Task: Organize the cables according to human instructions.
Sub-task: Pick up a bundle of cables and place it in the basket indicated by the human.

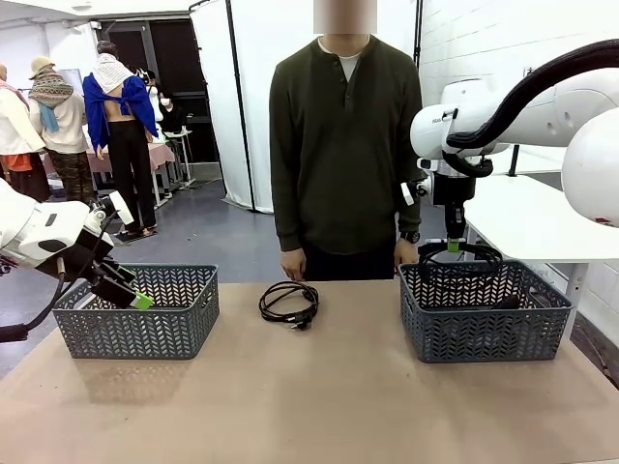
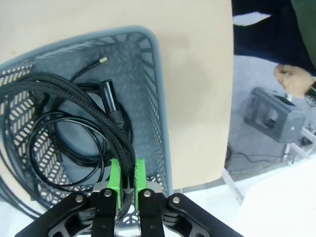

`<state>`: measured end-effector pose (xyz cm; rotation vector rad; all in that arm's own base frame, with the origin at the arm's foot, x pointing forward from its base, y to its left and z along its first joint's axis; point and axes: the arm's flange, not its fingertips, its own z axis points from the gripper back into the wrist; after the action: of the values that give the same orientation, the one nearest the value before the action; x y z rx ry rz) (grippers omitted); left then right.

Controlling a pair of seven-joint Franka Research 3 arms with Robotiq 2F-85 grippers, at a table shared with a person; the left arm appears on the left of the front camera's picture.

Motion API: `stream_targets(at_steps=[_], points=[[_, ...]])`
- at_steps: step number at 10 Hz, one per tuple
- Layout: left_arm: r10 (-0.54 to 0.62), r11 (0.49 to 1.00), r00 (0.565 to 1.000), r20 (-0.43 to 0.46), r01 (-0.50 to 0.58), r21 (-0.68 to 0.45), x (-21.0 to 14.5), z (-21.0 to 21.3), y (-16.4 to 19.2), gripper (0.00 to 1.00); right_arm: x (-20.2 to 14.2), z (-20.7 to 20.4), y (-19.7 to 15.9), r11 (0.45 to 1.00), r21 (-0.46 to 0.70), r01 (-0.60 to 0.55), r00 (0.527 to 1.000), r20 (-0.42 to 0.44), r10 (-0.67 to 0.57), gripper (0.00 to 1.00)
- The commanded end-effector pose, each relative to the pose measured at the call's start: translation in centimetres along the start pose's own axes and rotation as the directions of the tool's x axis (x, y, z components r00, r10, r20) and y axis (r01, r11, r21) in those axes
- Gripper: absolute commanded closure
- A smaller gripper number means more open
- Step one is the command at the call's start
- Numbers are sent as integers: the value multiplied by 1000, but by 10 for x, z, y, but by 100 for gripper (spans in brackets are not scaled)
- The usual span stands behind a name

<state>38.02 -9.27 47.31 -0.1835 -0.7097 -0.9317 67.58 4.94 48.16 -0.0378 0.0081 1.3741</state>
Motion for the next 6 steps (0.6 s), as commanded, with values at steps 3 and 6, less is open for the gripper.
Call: stream_targets(at_steps=[3, 6], points=[[4, 1000, 1000, 6, -4, -4, -2, -1, 3, 0, 0, 1, -10, 1000, 24, 16, 999, 35, -16, 21], [4, 1000, 1000, 6, -4, -4, -2, -1, 3, 0, 4, 6, -10, 999, 33, 19, 999, 29, -20, 0]])
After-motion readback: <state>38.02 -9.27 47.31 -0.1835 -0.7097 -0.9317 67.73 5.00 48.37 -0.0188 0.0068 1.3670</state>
